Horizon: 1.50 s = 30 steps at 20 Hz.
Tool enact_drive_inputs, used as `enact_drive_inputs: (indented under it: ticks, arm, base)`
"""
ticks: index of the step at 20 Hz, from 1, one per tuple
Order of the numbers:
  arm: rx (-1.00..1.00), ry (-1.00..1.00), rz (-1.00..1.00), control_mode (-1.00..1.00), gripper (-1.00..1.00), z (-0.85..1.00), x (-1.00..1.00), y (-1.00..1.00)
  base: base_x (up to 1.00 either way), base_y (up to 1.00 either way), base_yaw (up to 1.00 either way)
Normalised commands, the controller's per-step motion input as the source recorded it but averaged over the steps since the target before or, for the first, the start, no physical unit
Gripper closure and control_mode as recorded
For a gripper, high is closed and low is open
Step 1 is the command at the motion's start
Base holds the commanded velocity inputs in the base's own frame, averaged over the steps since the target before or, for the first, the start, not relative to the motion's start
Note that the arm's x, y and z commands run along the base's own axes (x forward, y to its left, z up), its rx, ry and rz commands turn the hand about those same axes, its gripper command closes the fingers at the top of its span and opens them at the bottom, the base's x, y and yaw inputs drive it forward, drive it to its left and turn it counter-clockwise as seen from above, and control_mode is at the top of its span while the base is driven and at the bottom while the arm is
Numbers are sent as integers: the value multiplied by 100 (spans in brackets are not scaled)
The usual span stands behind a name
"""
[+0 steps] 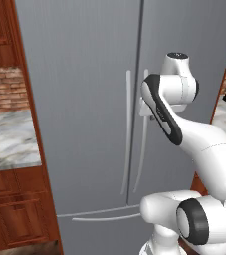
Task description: Take the lemon wedge from the fridge and place it on the plate with fish on the dining counter.
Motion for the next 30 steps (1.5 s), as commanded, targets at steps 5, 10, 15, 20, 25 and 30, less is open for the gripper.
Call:
enact_drive_inputs:
  ticks: [5, 10, 15, 20, 25, 30]
  arm:
    - [0, -1, 0, -100, -100, 0, 0, 0]
    - [0, 0, 1, -100, -100, 0, -4, 0]
    - [0, -2, 0, -100, -100, 0, -17, 6]
    - [0, 0, 0, 100, -100, -3, -10, 25]
    - [0, 0, 0, 100, -100, 0, 0, 0]
    - [0, 0, 0, 100, -100, 0, 0, 0]
  base:
    - [0, 0, 0]
    - [0, 0, 0]
    - [0, 0, 0]
    - [-19, 27, 0]
    - [-57, 0, 0]
    - [-71, 0, 0]
